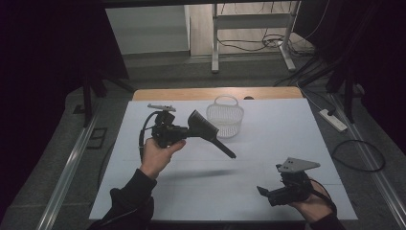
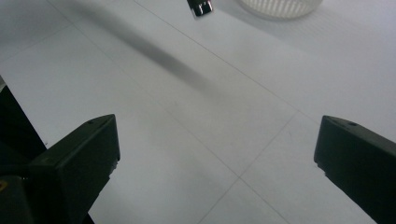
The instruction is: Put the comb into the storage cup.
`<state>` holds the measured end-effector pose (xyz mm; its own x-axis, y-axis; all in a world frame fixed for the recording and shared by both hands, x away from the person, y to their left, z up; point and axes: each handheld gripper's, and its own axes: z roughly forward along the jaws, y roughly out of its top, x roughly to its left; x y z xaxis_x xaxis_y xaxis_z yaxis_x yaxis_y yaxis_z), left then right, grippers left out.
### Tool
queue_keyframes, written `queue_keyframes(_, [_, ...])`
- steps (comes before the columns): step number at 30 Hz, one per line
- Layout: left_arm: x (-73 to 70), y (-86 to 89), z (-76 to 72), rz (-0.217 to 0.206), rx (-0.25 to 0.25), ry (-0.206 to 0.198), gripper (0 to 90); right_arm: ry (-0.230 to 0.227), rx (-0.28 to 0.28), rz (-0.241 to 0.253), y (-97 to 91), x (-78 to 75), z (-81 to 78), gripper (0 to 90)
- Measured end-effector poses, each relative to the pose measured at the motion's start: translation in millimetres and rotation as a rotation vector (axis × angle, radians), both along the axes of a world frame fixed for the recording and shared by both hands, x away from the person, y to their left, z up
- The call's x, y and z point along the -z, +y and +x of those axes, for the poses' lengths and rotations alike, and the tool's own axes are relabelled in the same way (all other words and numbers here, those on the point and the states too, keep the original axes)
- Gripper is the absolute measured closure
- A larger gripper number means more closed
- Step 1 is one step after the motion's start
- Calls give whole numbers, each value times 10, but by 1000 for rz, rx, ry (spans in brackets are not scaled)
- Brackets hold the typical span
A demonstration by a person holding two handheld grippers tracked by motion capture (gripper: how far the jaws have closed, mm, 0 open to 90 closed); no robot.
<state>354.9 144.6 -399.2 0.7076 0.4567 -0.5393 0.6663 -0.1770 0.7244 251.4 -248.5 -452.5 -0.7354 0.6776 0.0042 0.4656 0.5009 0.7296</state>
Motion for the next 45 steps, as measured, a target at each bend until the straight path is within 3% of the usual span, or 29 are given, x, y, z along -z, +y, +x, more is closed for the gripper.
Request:
queue_keyframes(15, [-169,46,142,29,-35,-34,833,29,80,-23,-199,13,-104,0])
queue_keyframes(25, [-264,100,229,24,-62,-44,833,52,140,-42,-388,21,-192,0])
queue_keyframes(32, [-325,104,291,30,-69,-51,833,52,194,-29,-513,-22,-255,0])
queue_keyframes(45, [-402,134,433,35,-113,-52,834,78,225,-26,-566,-42,-284,0])
